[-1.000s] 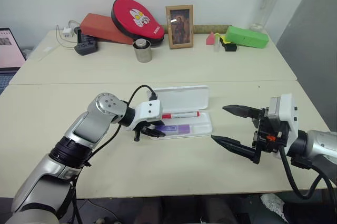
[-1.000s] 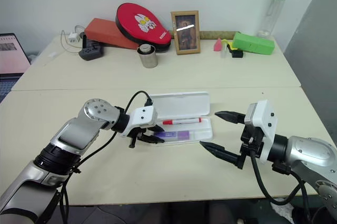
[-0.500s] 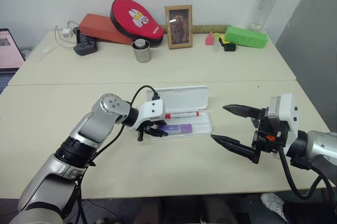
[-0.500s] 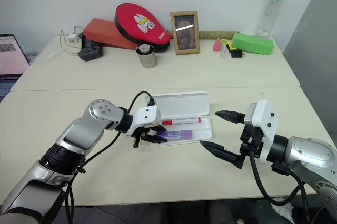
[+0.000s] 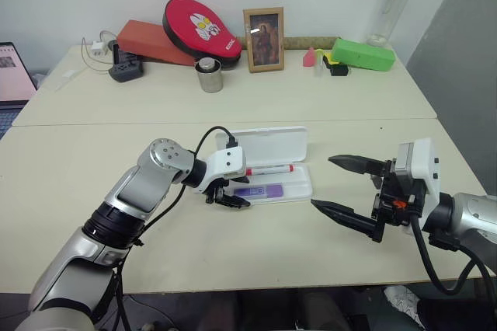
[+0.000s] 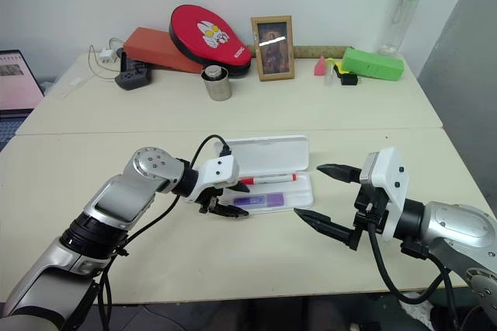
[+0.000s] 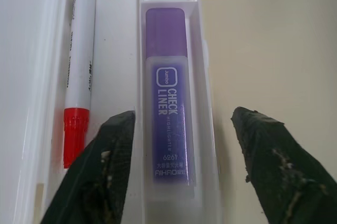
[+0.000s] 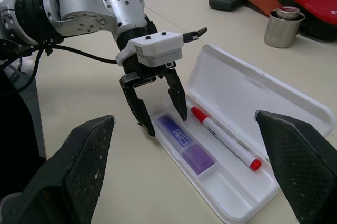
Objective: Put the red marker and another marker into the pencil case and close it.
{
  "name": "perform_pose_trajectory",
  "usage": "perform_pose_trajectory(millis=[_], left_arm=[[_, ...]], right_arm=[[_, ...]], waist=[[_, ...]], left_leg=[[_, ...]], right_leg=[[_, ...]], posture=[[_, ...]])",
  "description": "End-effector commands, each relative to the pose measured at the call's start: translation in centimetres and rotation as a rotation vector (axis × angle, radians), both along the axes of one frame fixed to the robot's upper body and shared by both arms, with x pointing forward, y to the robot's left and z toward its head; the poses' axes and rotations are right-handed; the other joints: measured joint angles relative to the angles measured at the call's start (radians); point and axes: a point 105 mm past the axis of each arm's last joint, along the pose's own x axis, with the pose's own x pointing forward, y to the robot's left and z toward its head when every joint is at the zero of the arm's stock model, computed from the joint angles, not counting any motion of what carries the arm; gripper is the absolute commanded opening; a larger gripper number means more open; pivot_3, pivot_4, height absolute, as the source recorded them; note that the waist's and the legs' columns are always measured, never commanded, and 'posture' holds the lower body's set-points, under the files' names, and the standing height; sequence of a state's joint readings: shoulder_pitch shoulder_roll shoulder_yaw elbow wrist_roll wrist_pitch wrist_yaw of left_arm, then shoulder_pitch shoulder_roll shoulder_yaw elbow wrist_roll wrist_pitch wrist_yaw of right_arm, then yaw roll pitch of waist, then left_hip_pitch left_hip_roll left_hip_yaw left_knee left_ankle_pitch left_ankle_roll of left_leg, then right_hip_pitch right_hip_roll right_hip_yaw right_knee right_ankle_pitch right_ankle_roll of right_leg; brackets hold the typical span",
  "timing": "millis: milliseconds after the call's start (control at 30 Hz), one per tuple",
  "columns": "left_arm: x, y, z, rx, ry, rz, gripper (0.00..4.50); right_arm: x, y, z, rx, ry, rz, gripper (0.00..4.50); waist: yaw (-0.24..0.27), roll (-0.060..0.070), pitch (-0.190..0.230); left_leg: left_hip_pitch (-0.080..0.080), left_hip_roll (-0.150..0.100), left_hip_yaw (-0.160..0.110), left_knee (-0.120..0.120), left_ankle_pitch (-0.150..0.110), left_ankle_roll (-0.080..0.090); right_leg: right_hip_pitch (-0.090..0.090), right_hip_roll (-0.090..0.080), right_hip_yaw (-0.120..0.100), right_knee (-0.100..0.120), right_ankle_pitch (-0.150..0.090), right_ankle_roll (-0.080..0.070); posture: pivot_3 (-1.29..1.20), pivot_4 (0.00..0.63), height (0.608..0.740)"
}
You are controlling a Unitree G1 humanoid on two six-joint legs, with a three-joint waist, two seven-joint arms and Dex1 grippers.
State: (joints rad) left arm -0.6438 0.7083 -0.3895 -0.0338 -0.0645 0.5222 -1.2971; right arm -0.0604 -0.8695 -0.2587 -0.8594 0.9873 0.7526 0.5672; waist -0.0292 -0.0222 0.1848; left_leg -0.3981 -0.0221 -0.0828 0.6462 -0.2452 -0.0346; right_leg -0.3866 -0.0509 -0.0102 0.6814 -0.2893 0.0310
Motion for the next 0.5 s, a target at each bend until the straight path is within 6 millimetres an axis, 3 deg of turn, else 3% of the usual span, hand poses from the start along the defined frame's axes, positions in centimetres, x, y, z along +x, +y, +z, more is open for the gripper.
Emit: perform_pose_trajectory(millis=[33,100,167,267,400,500], left_arm=[[0.0,-0.8,1.4,-0.034,-0.042,-0.022,4.03],[-0.2,-1.3,1.9,-0.062,-0.047,-0.031,4.43],[-0.3,-2.6,3.0,-0.154,-0.073,-0.049,4.47],[-0.1,-5.8,6.3,-0.416,-0.113,-0.057,4.47],[-0.5,-8.3,8.8,-0.608,-0.170,-0.079,4.47],[-0.3,-9.3,10.0,-0.688,-0.233,-0.066,4.47]], right_arm=[[0.0,-0.3,0.7,0.002,-0.039,-0.012,4.50],[1.0,-1.1,0.4,0.002,-0.038,-0.084,4.50],[3.2,-3.0,-0.7,-0.038,-0.017,-0.251,4.50],[6.5,-7.5,-3.4,-0.105,0.097,-0.576,4.50],[8.2,-11.4,-5.8,-0.145,0.206,-0.860,4.50],[8.5,-12.8,-7.2,-0.173,0.268,-0.967,4.50]], waist=[[0.000,0.000,0.000],[0.000,0.000,0.000],[0.001,0.000,0.000],[0.002,0.000,0.000],[0.010,-0.002,0.000],[0.004,-0.001,-0.001]], left_leg=[[0.000,0.000,0.000,0.000,0.000,0.000],[0.000,0.000,0.000,0.000,0.000,0.000],[0.000,0.000,0.000,0.000,0.000,0.000],[-0.001,-0.001,0.000,0.001,0.000,0.000],[-0.001,-0.001,0.000,0.002,0.000,0.000],[0.000,-0.001,0.001,0.001,0.000,0.000]], right_leg=[[0.000,0.000,0.000,0.000,0.000,0.000],[0.000,0.000,0.000,0.000,0.000,0.000],[0.000,0.000,0.000,0.000,0.000,0.000],[0.000,-0.001,0.000,0.000,0.000,0.000],[0.001,-0.002,0.000,0.000,0.001,0.001],[0.000,-0.002,0.002,0.000,0.001,0.001]], posture=[[0.00,0.150,0.740],[0.00,0.150,0.740],[0.00,0.150,0.740],[0.00,0.150,0.740],[0.00,0.150,0.740],[0.00,0.150,0.740]])
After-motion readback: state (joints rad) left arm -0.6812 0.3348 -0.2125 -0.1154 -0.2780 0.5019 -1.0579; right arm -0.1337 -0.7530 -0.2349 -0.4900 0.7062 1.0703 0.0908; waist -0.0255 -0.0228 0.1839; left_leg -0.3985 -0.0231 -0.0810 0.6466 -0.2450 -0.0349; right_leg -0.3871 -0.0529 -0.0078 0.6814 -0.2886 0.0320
